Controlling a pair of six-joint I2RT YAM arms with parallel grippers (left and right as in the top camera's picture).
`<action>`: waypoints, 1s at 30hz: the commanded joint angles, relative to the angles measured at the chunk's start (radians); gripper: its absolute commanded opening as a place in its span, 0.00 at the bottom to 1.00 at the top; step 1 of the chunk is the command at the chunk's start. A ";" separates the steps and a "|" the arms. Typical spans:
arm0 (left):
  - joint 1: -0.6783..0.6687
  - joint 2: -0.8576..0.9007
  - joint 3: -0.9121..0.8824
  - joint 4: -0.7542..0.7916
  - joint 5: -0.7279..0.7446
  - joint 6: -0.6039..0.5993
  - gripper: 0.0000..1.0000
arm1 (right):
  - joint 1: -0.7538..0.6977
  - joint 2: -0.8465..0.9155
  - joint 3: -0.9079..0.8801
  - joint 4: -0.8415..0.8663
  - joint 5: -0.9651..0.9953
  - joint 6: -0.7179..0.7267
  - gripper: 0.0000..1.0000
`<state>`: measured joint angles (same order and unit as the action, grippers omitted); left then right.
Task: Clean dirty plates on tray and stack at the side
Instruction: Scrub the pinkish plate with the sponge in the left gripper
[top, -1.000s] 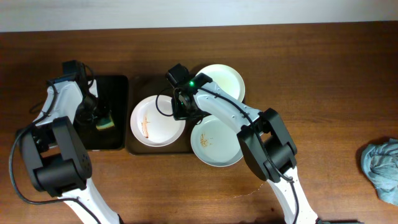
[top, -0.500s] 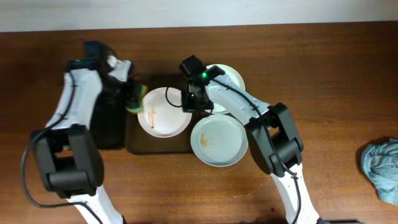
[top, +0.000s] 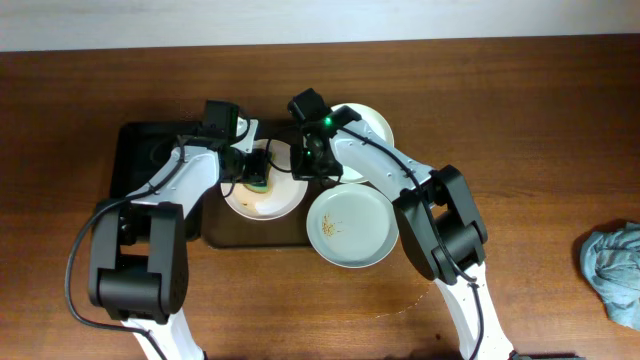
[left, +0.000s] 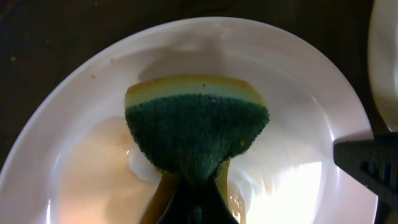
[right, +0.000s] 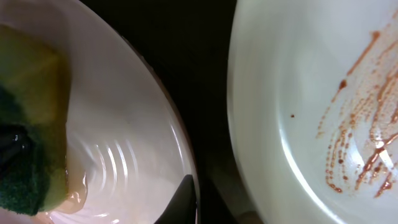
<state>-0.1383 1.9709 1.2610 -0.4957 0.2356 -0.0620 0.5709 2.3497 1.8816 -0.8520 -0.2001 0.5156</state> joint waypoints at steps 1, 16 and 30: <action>-0.003 0.013 -0.014 -0.100 -0.038 -0.043 0.01 | 0.024 0.028 0.002 0.005 -0.009 -0.002 0.04; 0.030 0.013 -0.014 -0.217 -0.324 -0.146 0.00 | 0.013 0.065 -0.034 0.066 -0.193 0.042 0.04; 0.166 0.013 -0.014 -0.007 -0.116 -0.185 0.00 | -0.015 0.082 -0.042 0.112 -0.320 -0.022 0.04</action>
<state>-0.0242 1.9747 1.2503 -0.4938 0.3737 -0.1772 0.5438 2.3920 1.8610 -0.7422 -0.5007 0.5114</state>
